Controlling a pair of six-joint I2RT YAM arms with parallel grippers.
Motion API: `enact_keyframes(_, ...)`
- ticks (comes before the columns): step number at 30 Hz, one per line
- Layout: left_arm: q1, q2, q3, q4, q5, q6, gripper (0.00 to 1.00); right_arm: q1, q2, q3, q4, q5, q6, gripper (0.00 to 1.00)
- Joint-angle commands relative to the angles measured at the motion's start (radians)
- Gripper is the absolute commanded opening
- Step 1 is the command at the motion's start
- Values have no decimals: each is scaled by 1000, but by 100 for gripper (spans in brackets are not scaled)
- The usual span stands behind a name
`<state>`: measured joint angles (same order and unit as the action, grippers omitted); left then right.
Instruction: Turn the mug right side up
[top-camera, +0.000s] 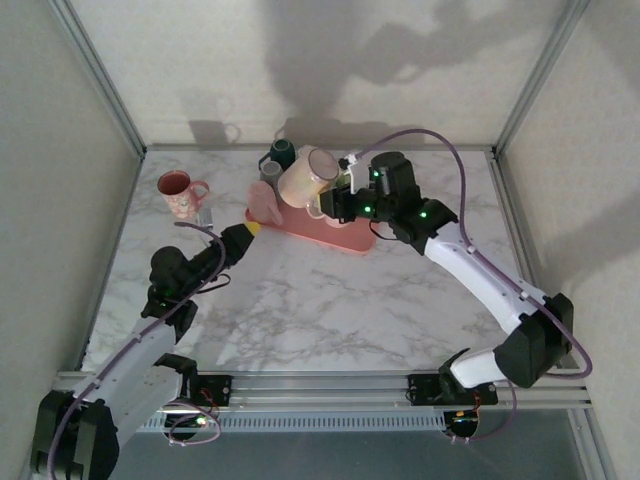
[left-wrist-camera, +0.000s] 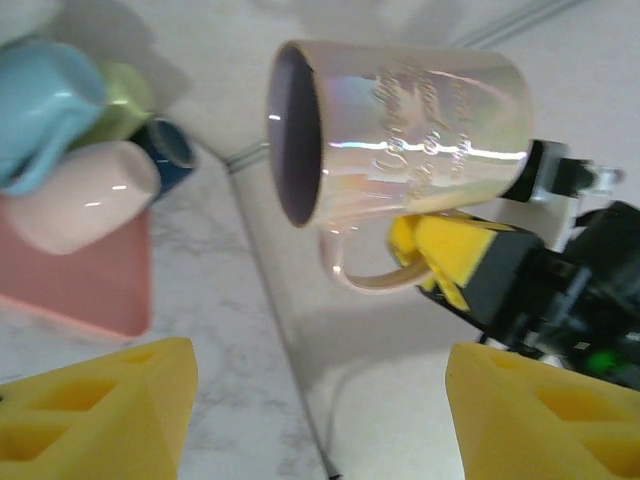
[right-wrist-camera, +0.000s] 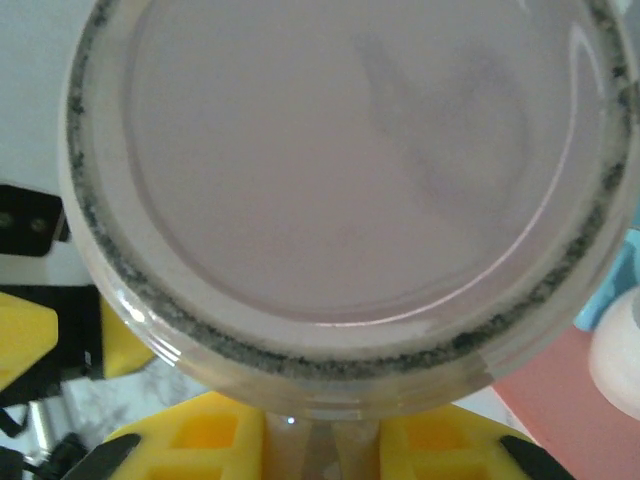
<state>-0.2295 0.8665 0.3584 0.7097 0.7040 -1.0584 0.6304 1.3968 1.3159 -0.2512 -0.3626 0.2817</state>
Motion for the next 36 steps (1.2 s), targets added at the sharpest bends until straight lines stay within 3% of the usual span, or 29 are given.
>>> enact_keyframes(1, -63, 32, -7, 245, -9, -101, 67, -17, -73, -18, 259, -101, 128, 0)
enact_keyframes(8, -167, 116, 43, 359, -81, -150, 70, -23, -103, -52, 396, -153, 259, 0)
enact_keyframes(15, -186, 175, 112, 379, -83, -131, 76, -23, -111, -74, 496, -177, 364, 0)
enact_keyframes(36, -248, 425, 258, 603, -120, -197, 71, -21, -84, -197, 793, -196, 629, 0)
